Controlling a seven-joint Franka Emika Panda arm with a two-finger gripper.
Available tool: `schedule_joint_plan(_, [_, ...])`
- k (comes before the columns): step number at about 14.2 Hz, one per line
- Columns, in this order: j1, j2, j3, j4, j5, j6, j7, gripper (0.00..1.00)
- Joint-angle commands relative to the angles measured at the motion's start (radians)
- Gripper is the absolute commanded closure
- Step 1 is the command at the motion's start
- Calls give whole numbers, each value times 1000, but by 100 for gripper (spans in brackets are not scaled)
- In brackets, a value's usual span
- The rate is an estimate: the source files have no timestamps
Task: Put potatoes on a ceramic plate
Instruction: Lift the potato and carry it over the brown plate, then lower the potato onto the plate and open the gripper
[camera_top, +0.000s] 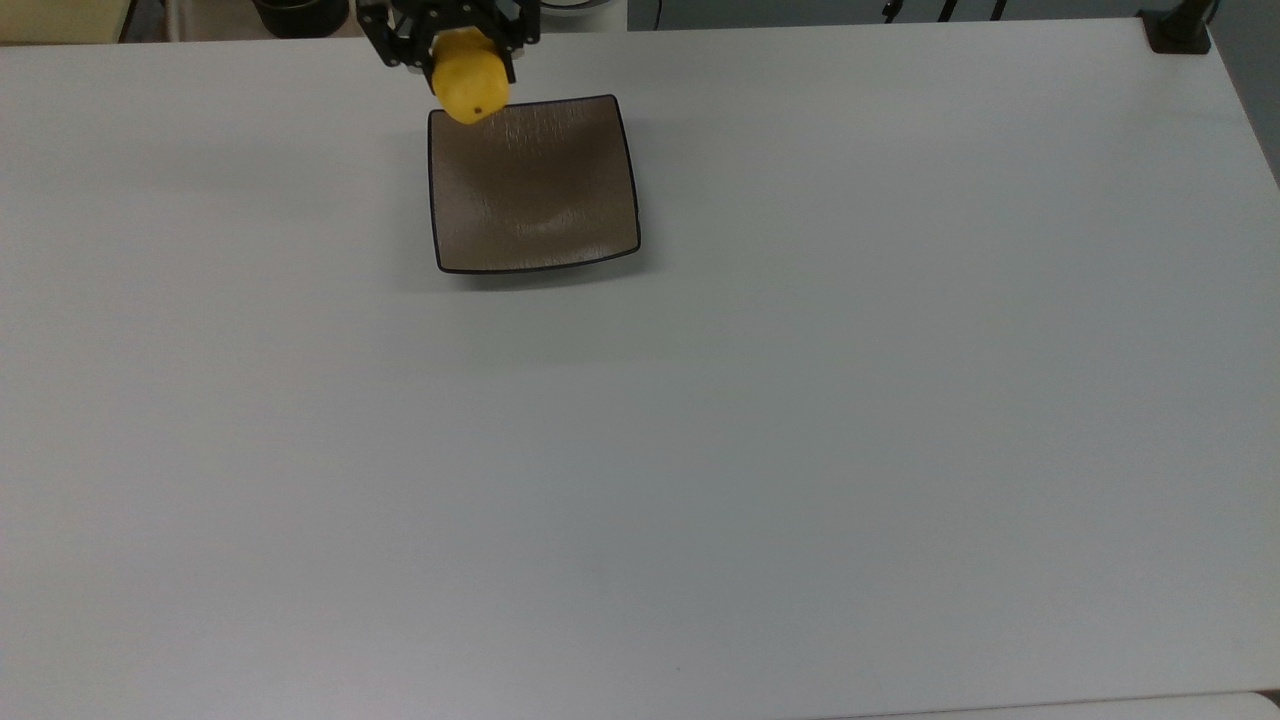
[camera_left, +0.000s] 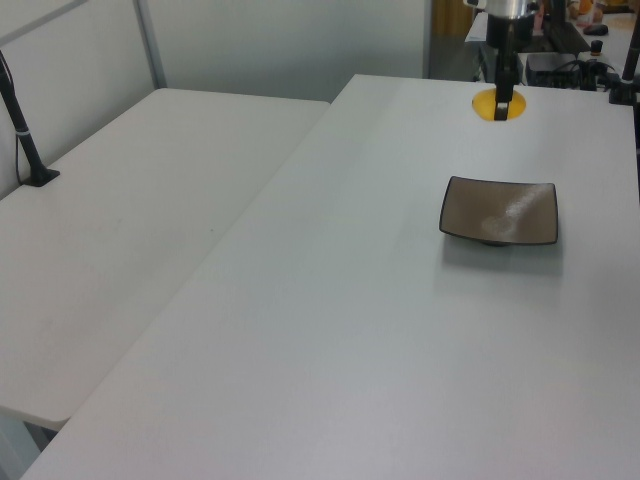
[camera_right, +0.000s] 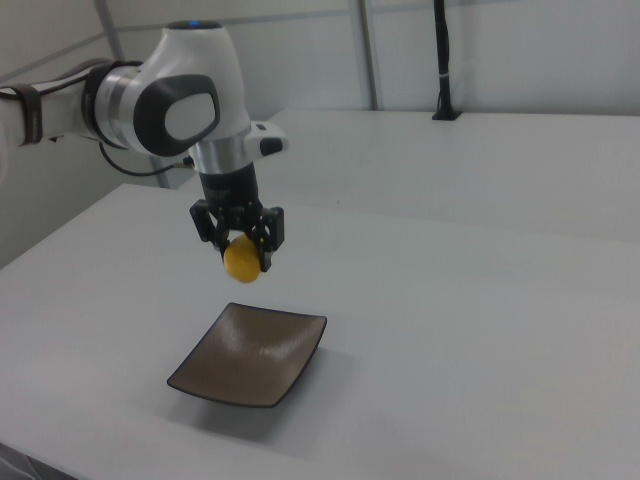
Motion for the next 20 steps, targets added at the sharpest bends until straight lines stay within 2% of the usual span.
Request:
schedule_joint_plan(1, [30,21,3,-60,20,6,20,86])
schedule_joint_plan(3, [35,45,3,-93,20,61,22,83])
schedule_joint_plan(8, [55,70,26,-222,19,233,80,82])
schedule_joint_plan(13, [55,116,33,-256,8,302,91,82])
schedule_joint_plan(14, [55,117,33,-258,8,304,91,79])
schedule_joint_plan(15, [55,128,33,-258,8,304,91,60])
schedule_joint_plan(17, [55,146,33,-258,8,301,92,33])
schedule_joint_plan(18, [55,150,33,-256,8,301,92,0])
schedule_joint_plan(20, [53,145,33,-253,8,295,91,0])
